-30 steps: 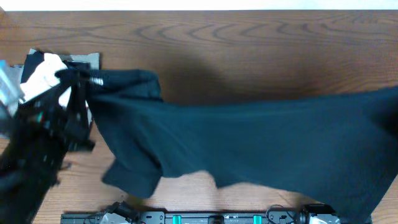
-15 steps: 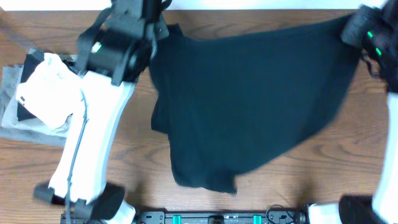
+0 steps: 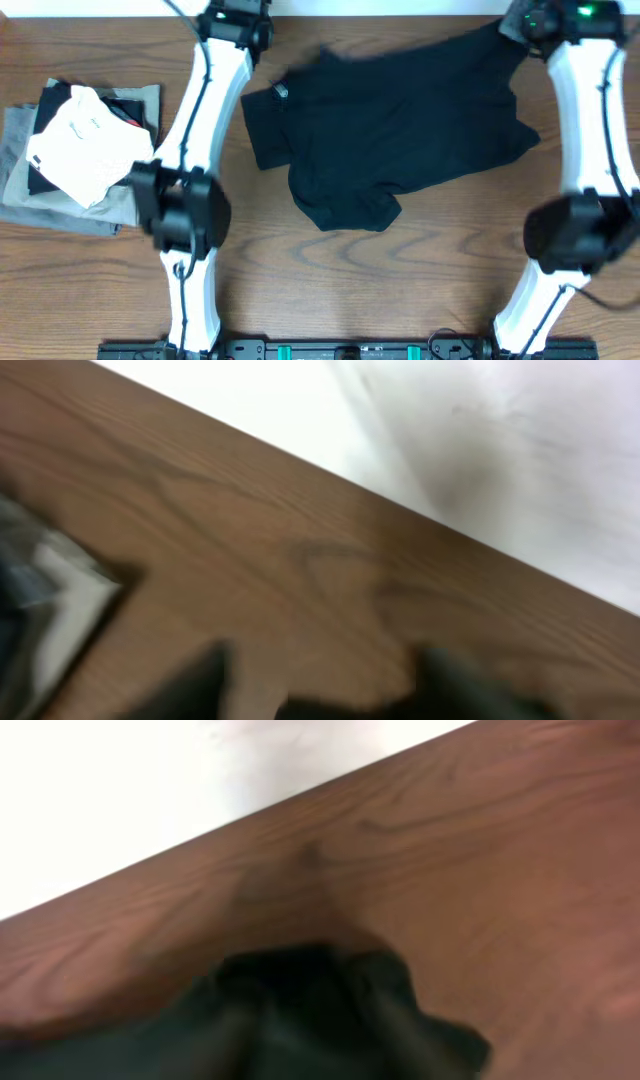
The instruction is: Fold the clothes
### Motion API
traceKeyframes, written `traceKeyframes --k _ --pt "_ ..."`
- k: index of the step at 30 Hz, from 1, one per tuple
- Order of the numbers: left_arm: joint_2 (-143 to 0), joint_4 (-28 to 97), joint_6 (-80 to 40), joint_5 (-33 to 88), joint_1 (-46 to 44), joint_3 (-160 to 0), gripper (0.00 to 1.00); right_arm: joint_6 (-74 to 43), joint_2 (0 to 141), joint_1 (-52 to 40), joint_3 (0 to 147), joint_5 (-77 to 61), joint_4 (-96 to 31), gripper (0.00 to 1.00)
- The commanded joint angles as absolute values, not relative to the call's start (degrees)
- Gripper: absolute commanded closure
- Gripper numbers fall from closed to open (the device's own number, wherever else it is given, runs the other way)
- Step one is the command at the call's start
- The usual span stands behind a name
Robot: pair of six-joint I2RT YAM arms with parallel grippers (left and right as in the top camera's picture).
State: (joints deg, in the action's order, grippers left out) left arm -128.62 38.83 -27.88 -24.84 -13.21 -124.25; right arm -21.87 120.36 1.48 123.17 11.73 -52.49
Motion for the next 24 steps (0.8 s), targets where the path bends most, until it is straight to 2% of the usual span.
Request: traceKeyframes --k 1,3,9,15,24 --pt "-133.1 36.8 -26.3 -26.2 -13.0 -124.6 0.00 -20.4 126.5 1.9 123.3 11.1 -49.6 0.22" --pt "-135.0 37.4 -24.4 -26.2 -13.0 -124.6 0.02 -17.9 129.8 1.9 123.3 11.6 -49.0 0.01" --pt "-134.0 44.8 -24.0 -26.2 -13.1 -124.6 0.02 -16.9 130.2 2.7 123.3 13.5 -52.4 0.01" --pt "-125.9 55.9 -24.5 -24.8 -14.8 -124.6 0.02 -18.4 122.5 3.1 123.3 12.8 -60.9 0.01" --pt "-115.2 79.0 -24.7 -2.6 -19.1 -124.6 0.02 -18.4 117.8 3.6 123.2 7.9 -77.1 0.01"
